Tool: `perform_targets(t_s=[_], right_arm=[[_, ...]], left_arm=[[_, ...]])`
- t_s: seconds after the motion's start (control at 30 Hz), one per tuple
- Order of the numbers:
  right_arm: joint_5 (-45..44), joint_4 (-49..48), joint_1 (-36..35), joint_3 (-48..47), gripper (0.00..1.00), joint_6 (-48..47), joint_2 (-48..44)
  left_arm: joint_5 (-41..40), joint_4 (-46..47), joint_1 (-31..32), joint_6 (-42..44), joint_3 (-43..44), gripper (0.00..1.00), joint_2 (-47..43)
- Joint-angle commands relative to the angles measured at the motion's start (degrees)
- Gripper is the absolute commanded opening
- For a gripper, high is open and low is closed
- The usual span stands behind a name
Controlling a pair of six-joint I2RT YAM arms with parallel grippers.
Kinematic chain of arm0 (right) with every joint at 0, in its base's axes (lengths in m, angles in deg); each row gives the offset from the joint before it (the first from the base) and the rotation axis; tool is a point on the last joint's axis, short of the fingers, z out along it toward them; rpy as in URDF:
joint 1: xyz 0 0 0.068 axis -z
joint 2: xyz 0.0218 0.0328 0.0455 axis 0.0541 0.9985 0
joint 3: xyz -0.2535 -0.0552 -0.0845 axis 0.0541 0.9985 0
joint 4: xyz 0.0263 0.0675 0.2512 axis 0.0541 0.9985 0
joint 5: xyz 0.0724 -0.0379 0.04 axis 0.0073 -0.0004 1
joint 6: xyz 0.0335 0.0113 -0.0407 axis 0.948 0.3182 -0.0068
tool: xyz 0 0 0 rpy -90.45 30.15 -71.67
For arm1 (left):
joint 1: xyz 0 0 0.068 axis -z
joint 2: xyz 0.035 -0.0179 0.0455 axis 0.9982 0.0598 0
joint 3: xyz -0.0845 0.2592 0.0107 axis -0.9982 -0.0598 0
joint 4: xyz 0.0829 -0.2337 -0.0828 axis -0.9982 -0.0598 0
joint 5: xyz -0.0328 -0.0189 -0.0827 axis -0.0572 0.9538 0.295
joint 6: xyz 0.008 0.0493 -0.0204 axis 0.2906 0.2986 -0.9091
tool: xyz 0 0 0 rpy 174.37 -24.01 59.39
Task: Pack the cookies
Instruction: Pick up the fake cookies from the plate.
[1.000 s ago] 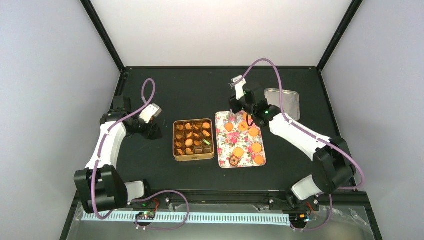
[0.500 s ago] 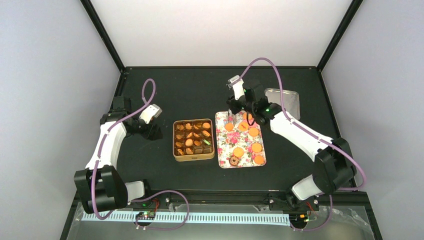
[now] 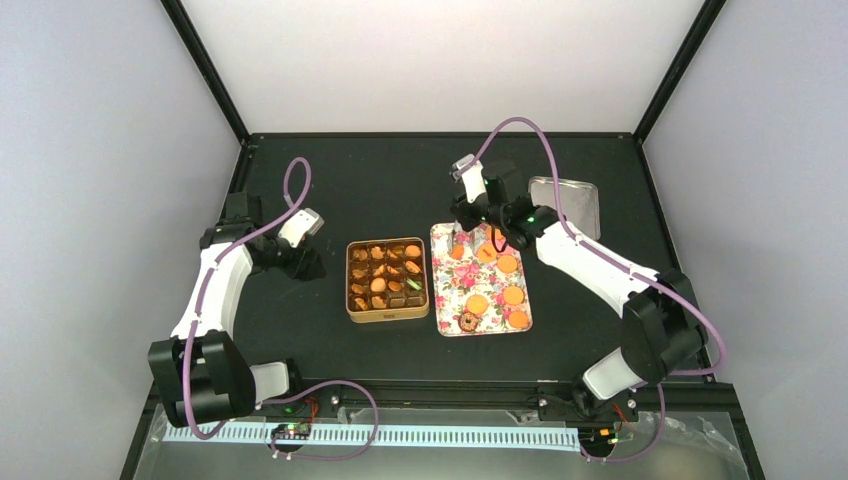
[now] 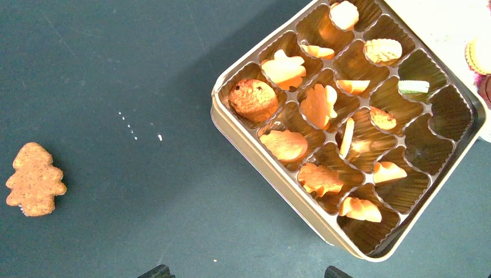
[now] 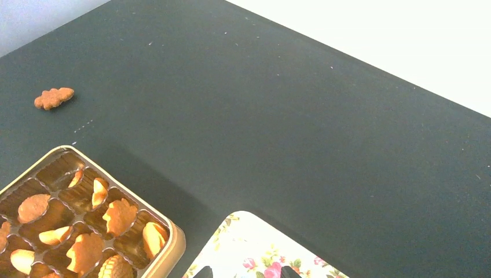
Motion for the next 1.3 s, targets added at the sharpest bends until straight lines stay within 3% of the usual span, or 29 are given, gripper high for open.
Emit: perform_targets(t_s=[0.0, 0.37, 0.63, 0.77, 1.0, 1.27], right_arm=[[-0.2, -2.3, -0.1, 0.5, 0.30, -1.1, 0.1], [2.3, -5.3, 0.0, 2.3, 0.28, 2.1, 1.3], [1.1, -8.5, 0.0, 4.2, 0.14, 4.5, 0.9], [0.3, -9.1, 0.0, 4.8, 0.01, 4.6, -1.1], [0.7, -7.4, -0.6, 3.4, 0.01, 3.6, -6.0], [-1.0, -2.5, -8.0, 1.9, 0.01, 1.4, -11.8]], left_arm=[[1.2, -1.2, -0.5, 1.2, 1.6, 0.69, -0.9], [1.0, -1.2, -0.6, 1.3, 1.5, 0.69, -0.9], [0.7, -1.4, -0.9, 1.6, 1.5, 0.69, -1.2], [0.8, -1.3, -1.0, 1.5, 1.5, 0.69, -1.1], [1.3, -1.3, -1.0, 1.3, 1.7, 0.69, -1.0], [1.1, -1.1, -1.1, 1.3, 1.7, 0.70, -0.8]])
